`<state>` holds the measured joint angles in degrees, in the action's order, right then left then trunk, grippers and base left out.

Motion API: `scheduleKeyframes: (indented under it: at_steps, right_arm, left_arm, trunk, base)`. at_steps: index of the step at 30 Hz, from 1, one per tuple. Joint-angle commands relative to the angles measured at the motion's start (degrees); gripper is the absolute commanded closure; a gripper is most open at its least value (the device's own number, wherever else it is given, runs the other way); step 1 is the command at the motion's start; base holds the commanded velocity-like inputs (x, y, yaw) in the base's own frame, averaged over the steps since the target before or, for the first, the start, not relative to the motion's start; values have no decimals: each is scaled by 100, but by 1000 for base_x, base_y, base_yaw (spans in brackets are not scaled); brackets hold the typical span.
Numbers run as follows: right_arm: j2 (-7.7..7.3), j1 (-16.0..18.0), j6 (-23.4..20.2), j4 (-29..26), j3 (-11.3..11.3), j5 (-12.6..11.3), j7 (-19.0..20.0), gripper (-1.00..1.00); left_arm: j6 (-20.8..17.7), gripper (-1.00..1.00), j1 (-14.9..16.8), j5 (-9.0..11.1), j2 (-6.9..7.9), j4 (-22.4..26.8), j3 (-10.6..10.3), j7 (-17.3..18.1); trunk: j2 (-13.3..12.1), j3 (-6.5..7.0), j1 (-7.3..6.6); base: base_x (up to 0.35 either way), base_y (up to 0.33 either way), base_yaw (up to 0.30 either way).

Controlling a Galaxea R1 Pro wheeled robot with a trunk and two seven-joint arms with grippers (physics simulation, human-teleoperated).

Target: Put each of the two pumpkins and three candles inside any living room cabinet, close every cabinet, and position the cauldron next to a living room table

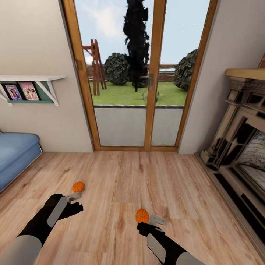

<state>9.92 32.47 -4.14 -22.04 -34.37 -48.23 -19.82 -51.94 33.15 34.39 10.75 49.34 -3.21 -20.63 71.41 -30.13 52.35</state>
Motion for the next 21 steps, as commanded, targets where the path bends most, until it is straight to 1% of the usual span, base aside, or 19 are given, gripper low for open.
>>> scheduleKeyframes:
  at_steps: [1,16,21]
  right_arm:
    - [-6,5,-26,-11,-44,-20,-48,-100]
    - [-2,5,-26,-11,-45,-20,-48,-100]
    - [-2,5,-26,-11,-45,-20,-48,-100]
  left_arm:
    - [-7,-100,3,59,7,6,-26,-55]
    - [-6,-100,1,59,16,11,-22,-55]
    - [-3,-100,1,59,20,14,-19,-55]
  trunk:
    - [3,-6,1]
    - [3,-6,1]
    - [3,-6,1]
  base:
    - [123,37,0]
    - [194,-8,0]
    - [82,-1,0]
